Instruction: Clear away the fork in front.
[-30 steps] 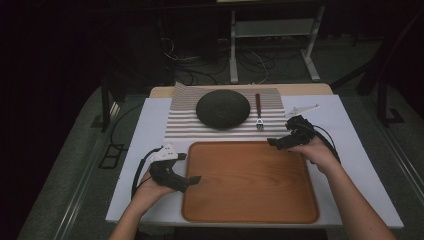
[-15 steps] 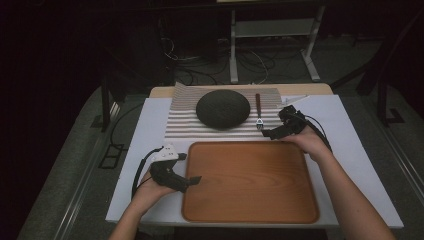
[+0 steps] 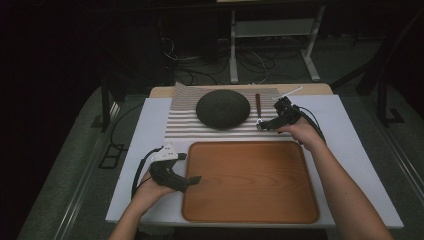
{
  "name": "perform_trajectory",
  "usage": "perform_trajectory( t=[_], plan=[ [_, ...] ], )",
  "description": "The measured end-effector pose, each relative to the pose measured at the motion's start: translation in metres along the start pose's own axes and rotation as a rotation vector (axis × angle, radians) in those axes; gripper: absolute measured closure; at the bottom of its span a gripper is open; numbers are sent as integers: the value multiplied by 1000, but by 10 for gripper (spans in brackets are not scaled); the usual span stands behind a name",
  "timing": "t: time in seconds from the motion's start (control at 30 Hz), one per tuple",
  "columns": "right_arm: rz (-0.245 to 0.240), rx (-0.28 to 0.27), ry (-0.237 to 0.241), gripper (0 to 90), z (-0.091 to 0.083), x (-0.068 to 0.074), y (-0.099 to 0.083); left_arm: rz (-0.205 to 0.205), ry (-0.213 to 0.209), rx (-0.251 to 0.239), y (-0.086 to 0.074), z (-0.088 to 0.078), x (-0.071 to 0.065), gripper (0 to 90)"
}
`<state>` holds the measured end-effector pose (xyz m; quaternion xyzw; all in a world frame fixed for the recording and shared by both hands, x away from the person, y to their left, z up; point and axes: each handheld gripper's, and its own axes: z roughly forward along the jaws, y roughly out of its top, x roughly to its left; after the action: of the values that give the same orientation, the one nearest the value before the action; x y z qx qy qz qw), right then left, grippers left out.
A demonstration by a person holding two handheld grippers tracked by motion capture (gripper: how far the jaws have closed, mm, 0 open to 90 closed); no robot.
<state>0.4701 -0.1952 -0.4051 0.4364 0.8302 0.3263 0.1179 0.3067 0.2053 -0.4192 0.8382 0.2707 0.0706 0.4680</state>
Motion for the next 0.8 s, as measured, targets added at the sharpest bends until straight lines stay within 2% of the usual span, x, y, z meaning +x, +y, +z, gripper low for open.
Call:
perform_trajectory(
  t=[0.2,0.27,0.3,0.4,0.47,0.63,0.8],
  plan=[
    [14,38,0,159,9,-7,9,2,-4,-5,0,0,0,0],
    [35,47,7,190,11,-9,14,1,-6,-7,1,0,0,0],
    [48,49,3,195,13,-10,18,2,-6,-7,1,0,0,0],
    [46,58,-17,234,17,-11,26,-6,-5,-11,0,-1,-1,0],
    [50,67,-12,245,19,-12,30,-3,-4,-12,1,-1,-1,0],
    [75,115,-49,285,33,-16,44,-7,-5,-21,1,-2,-1,0],
    [94,157,-56,348,46,-22,51,-6,-7,-16,1,-2,0,0]
  ],
)
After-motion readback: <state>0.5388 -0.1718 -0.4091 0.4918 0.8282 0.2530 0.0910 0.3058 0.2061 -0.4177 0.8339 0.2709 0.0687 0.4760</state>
